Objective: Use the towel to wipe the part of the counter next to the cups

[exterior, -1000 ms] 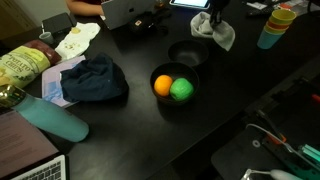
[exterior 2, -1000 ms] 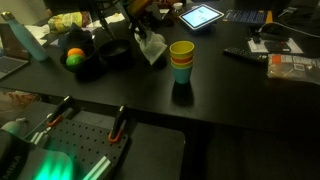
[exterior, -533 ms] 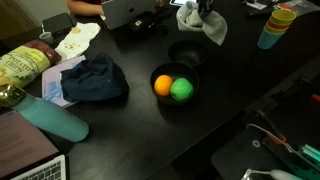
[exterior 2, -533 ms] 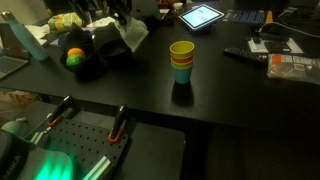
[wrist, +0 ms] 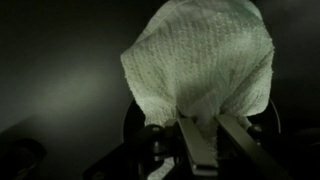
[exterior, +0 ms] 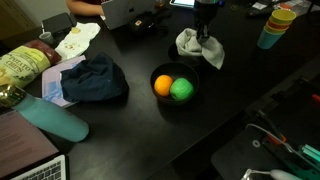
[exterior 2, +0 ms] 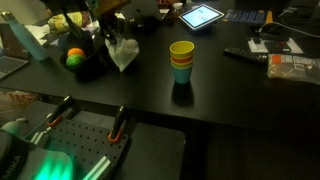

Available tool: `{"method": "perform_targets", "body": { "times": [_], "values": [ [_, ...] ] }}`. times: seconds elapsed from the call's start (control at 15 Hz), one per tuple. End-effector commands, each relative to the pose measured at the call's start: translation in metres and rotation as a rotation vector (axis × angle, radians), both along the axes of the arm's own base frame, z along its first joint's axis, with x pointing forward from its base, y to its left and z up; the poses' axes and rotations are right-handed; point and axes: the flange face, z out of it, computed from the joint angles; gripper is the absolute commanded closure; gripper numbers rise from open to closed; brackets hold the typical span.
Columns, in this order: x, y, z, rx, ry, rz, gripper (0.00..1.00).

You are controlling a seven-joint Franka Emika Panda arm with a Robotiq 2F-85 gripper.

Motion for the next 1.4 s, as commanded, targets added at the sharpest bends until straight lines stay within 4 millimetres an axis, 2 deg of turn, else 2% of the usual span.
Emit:
{"method": "perform_targets", "body": {
  "times": [0.0,0.2,0.33,0.4,0.47,0.53,0.6,0.87,1.0,1.33],
  "values": [
    [-0.008,0.007,-0.026,0.074,0.042,-0.004,0.95],
    [-0.015,0.017,-0.043,0.108,0.076,0.002,0.95],
    [-0.015,0.019,-0.044,0.115,0.078,0.001,0.95],
    [-0.016,0.019,-0.041,0.112,0.083,0.003,0.92],
    [-0.015,0.018,-0.037,0.111,0.080,-0.001,0.55],
    [-0.015,0.018,-0.029,0.117,0.079,-0.006,0.53],
    [-0.015,0.017,-0.019,0.116,0.072,-0.009,0.48],
    [-0.012,0.007,0.019,0.086,0.064,-0.037,0.16],
    [-0.017,-0.002,0.035,0.061,0.113,-0.065,0.01],
    [-0.036,-0.016,0.064,0.105,0.226,-0.120,0.00]
  ]
}}
